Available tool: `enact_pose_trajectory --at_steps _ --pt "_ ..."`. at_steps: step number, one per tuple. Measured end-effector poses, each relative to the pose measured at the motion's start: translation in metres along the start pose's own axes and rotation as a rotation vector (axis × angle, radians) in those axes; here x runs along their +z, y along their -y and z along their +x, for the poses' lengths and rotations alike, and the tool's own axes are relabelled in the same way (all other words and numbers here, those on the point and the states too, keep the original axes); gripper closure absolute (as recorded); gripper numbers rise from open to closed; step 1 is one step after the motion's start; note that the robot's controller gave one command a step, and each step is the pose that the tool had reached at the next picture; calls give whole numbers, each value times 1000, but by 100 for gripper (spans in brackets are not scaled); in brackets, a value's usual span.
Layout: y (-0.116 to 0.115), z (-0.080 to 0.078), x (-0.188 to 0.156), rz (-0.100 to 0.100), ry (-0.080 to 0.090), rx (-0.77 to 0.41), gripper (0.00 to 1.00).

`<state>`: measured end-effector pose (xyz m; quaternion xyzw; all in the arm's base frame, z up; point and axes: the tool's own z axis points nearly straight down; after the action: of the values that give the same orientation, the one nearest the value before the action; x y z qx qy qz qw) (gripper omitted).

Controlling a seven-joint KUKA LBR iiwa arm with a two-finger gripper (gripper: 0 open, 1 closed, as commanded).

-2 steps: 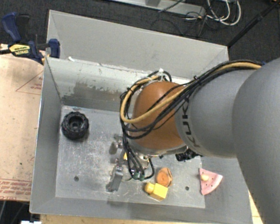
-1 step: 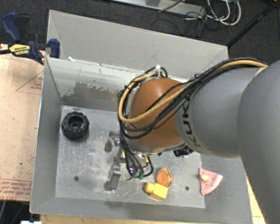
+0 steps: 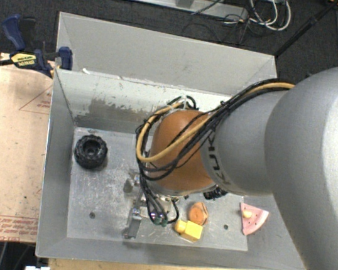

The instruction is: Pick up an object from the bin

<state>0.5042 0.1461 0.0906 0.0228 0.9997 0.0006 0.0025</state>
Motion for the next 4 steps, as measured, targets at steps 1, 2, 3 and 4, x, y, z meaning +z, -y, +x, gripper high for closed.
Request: enact_pose_trajectory --at_steps 1,2,3,4 --pt "24 -6 -25 2 -15 8 0" --pt "53 -13 -42 -2 7 3 0" --pt "81 -16 -32 2 -12 70 0" --pt "108 -53 -3 0 -4 159 100"
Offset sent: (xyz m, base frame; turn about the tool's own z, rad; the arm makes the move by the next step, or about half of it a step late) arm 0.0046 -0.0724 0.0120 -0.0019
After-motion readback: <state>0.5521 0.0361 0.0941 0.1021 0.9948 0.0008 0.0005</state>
